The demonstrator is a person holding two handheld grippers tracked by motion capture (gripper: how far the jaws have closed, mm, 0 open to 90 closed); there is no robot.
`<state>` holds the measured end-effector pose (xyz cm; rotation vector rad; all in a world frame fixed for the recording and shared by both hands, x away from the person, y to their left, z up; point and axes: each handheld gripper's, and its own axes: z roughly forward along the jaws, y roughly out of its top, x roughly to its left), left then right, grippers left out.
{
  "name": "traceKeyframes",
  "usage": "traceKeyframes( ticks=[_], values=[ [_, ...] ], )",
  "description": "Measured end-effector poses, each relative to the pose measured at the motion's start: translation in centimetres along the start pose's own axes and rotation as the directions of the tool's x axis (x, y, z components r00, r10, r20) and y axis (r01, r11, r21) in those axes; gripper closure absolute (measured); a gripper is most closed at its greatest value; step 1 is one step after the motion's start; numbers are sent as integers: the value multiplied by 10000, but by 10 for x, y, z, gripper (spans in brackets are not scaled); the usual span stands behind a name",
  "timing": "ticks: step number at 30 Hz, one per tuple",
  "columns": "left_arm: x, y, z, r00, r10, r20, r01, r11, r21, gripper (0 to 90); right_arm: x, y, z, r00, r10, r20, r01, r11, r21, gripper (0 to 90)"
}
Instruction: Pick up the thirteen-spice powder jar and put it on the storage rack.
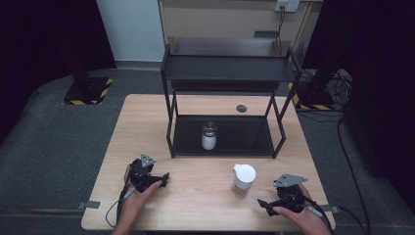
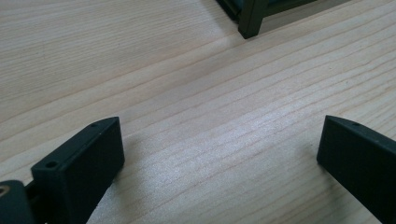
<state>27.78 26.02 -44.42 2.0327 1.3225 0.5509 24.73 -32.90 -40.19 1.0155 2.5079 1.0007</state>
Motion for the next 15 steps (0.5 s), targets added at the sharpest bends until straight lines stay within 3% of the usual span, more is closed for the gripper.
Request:
traceKeyframes(
  ticks=[15],
  values=[
    [-1, -1, -1, 10000, -9, 1, 9, 10000, -14, 0, 12, 9, 10, 9980, -160, -615, 140, 9993, -335, 52]
  ],
)
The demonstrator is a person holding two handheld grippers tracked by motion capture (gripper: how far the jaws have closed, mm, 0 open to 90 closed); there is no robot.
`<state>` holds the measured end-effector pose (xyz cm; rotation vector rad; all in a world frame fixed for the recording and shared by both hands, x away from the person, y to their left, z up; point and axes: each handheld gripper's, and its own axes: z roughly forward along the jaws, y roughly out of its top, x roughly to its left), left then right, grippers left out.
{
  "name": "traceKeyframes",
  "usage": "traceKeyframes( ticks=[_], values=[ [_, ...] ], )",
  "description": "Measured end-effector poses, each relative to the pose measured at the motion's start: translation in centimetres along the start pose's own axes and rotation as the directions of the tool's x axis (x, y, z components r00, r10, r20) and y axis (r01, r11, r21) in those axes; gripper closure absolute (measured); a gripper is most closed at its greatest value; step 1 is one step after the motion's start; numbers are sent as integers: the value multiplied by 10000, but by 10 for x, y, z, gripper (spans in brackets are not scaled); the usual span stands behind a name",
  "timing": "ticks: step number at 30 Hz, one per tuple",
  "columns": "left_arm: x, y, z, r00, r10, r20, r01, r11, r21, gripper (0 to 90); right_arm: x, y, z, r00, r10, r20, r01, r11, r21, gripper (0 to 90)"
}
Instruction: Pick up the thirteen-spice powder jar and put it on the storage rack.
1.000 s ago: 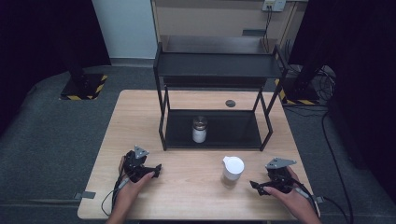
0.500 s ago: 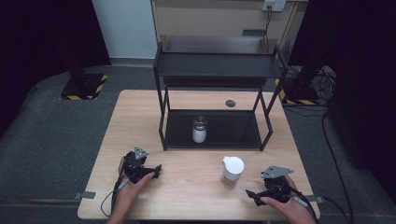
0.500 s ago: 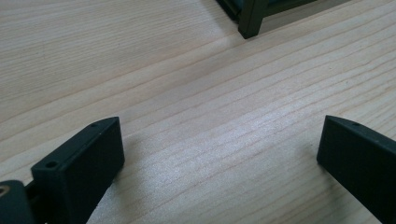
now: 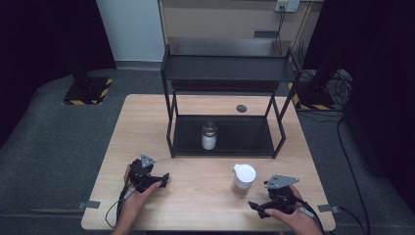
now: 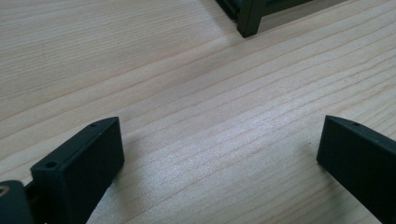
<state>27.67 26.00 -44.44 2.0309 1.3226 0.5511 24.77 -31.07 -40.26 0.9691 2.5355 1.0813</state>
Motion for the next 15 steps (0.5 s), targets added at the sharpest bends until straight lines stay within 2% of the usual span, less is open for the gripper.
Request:
traceKeyframes(
  ticks=[15],
  values=[
    [0, 0, 0, 10000, 5, 7, -5, 10000, 2, 0, 8, 6, 11, 9999, -95, -63, 94, 9996, -256, 59]
  ],
)
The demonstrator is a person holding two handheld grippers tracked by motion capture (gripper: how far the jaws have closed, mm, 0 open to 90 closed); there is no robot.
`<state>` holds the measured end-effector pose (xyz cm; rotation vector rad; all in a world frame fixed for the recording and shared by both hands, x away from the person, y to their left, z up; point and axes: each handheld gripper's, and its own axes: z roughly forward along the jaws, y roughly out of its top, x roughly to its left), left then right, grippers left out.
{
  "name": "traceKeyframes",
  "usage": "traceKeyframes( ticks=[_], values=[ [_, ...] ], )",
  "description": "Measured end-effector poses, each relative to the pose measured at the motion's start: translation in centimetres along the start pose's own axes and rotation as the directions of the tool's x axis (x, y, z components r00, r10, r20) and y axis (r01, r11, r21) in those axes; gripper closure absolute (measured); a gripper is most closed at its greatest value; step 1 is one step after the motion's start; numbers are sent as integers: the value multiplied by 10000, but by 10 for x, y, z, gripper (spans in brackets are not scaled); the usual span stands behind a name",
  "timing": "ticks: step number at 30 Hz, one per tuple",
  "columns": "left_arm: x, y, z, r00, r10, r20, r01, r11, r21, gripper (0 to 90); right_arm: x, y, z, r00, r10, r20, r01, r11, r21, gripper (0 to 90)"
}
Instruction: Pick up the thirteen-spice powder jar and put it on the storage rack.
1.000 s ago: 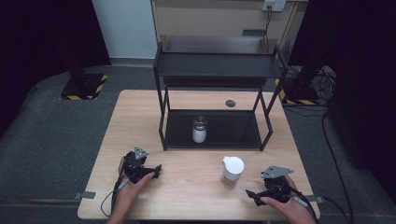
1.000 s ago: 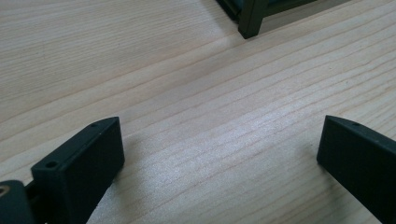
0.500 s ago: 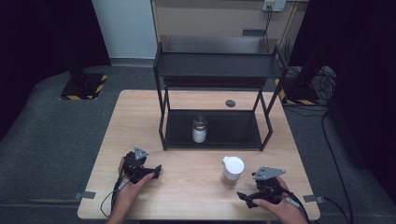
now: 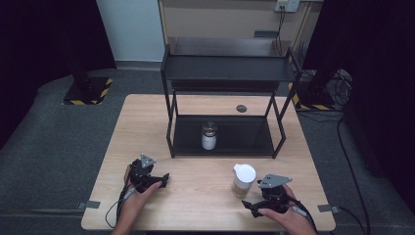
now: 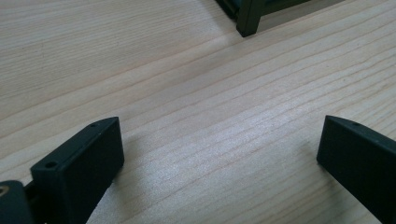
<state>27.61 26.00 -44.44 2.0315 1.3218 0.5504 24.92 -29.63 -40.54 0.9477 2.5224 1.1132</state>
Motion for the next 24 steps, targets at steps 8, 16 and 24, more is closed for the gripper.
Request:
traceKeyframes(
  ticks=[8, 16, 24],
  values=[
    [0, 0, 0, 10000, 1, -2, -1, 10000, 1, 0, 1, 4, 3, 10000, 24, 20, -24, 9999, -101, 63],
    [0, 0, 0, 10000, 1, 0, -1, 10000, 3, 0, 3, 7, 7, 10000, -12, 15, 13, 9997, -234, 73],
    [0, 0, 0, 10000, 0, 1, 0, 10000, 2, 0, 6, 13, 13, 9999, -30, 140, 34, 9995, -327, 104]
  ],
)
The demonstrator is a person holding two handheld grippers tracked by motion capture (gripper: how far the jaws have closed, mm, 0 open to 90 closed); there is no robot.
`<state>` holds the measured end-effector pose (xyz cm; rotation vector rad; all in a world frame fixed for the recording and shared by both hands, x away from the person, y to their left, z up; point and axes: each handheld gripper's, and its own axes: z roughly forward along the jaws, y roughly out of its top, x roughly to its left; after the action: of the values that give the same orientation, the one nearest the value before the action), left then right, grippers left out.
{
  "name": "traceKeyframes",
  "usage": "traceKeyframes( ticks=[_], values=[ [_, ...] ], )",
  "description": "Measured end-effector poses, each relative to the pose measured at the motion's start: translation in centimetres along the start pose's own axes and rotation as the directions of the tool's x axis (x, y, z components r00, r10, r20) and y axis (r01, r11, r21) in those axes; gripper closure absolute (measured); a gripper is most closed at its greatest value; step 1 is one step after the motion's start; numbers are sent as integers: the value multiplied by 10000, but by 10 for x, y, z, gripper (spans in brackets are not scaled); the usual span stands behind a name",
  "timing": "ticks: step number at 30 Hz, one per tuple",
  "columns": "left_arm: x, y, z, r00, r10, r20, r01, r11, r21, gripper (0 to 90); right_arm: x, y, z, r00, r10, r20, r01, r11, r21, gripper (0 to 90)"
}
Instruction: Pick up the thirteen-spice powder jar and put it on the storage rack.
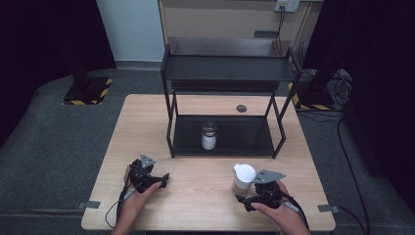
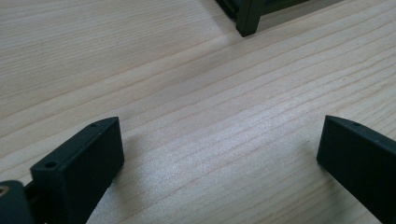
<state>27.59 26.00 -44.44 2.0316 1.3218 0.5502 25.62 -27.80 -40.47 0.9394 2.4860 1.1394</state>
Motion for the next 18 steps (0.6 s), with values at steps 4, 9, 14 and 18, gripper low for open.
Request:
traceKeyframes(
  ticks=[4, 9, 14, 18],
  values=[
    [0, 0, 0, 10000, 2, 3, -2, 10000, 1, 0, 2, 3, 4, 10000, 30, 71, -30, 10000, -81, 128],
    [0, 0, 0, 10000, 11, 18, -11, 10000, 6, 0, 5, 4, 7, 9997, 131, 203, -127, 9998, -183, 167],
    [0, 0, 0, 10000, 16, 27, -16, 10000, 10, 0, 5, 6, 9, 9994, 220, 249, -213, 9994, -258, 199],
    [0, 0, 0, 10000, 29, 34, -29, 10000, 16, 0, 5, 8, 10, 9993, 196, 311, -187, 9994, -295, 226]
  ],
)
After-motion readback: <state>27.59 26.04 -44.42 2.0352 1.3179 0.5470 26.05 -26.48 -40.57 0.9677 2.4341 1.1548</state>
